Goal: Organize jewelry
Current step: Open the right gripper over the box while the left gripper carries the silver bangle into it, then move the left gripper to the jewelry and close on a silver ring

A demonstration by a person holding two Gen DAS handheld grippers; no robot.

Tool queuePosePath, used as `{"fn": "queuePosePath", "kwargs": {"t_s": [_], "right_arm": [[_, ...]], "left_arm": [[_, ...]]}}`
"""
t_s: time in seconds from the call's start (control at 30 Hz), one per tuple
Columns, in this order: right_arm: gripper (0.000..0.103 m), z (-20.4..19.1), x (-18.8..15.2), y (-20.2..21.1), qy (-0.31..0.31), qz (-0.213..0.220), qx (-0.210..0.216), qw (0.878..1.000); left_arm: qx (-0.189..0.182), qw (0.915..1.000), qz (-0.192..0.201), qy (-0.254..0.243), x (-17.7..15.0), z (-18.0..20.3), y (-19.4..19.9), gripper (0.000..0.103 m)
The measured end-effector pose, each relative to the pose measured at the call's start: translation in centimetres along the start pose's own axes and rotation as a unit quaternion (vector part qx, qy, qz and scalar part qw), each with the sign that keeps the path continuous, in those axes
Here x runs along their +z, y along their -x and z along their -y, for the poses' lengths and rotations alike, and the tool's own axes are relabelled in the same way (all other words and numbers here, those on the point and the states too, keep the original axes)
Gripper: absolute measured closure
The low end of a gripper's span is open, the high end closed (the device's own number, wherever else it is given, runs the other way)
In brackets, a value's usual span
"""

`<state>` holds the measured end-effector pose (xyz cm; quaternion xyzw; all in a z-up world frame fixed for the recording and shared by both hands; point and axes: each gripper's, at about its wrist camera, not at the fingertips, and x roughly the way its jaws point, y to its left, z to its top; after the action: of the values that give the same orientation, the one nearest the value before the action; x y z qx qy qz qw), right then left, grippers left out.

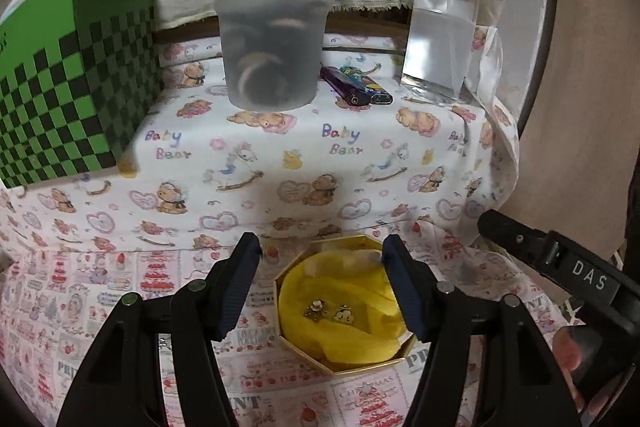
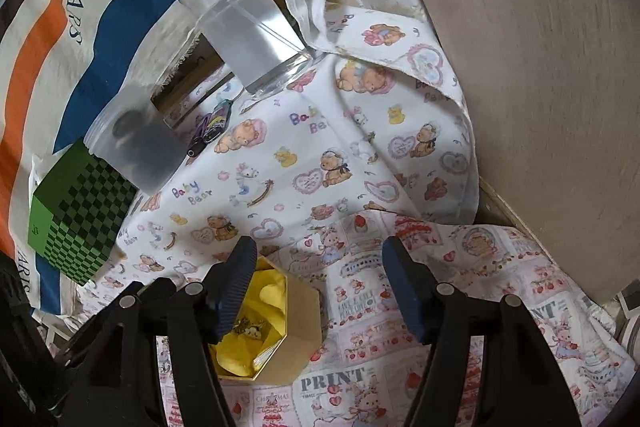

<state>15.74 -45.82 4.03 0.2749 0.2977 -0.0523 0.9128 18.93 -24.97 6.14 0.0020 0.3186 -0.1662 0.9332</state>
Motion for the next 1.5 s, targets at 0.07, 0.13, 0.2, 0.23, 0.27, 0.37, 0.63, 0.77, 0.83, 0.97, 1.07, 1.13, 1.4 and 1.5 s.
{"fn": "queuePosePath", "kwargs": {"t_s": [0.07,0.13,0.2,0.23,0.27,0.37,0.63,0.77,0.83,0.97,1.07,1.13,1.4,1.5], "right_arm": [[0.036,0.1,0.0,0.0,0.001,0.001,-0.001,1.0],[0.035,0.1,0.0,0.0,0.004,-0.001,0.001,1.0],[0.035,-0.1,-0.1,0.0,0.008,-0.001,0.001,1.0],[0.035,-0.2,-0.2,0.1,0.01,0.0,0.002,1.0],[0.035,-0.4,-0.2,0.2,0.012,0.002,0.003,1.0],[0.032,-1.0,-0.4,0.6,0.02,0.006,0.009,1.0],[0.025,-3.3,-1.2,1.8,0.054,0.026,0.025,0.998],[0.018,-4.5,-1.9,2.2,0.076,0.041,0.022,0.996],[0.015,-5.1,-2.3,2.4,0.087,0.047,0.023,0.995],[0.014,-6.0,-2.9,2.5,0.108,0.053,0.024,0.992],[0.014,-6.2,-3.2,2.3,0.113,0.051,0.021,0.992],[0.014,-6.2,-3.4,2.1,0.113,0.047,0.022,0.992],[0.014,-5.8,-3.5,1.5,0.109,0.048,0.006,0.993],[0.014,-6.0,-3.7,1.4,0.115,0.048,-0.002,0.992]], "left_arm": [[0.01,0.9999,0.011,0.009,0.0,-0.4,0.5,0.029],[0.013,0.9995,0.028,0.012,0.0,-1.0,1.6,0.018],[0.018,0.9987,0.047,0.01,0.1,-1.8,3.0,0.014],[0.027,0.998,0.056,0.01,0.1,-2.1,3.7,0.012],[0.035,0.9971,0.066,0.011,0.1,-2.7,4.6,0.007],[0.052,0.9942,0.093,0.011,0.3,-4.3,7.1,0.003],[0.068,0.988,0.135,0.033,-1.0,-9.2,12.6,0.0],[0.112,0.9808,0.154,0.04,-2.4,-11.5,13.4,0.0],[0.123,0.9799,0.15,0.045,-2.7,-12.5,13.2,0.0],[0.136,0.98,0.135,0.054,-3.4,-14.0,11.8,0.0],[0.141,0.9814,0.114,0.062,-3.8,-14.9,10.3,0.0],[0.151,0.9811,0.104,0.064,-4.1,-15.5,9.5,0.0],[0.17,0.9828,-0.003,0.072,-4.8,-17.1,6.7,0.003],[0.161,0.9837,-0.042,0.067,-5.4,-17.0,5.3,0.014]]}}
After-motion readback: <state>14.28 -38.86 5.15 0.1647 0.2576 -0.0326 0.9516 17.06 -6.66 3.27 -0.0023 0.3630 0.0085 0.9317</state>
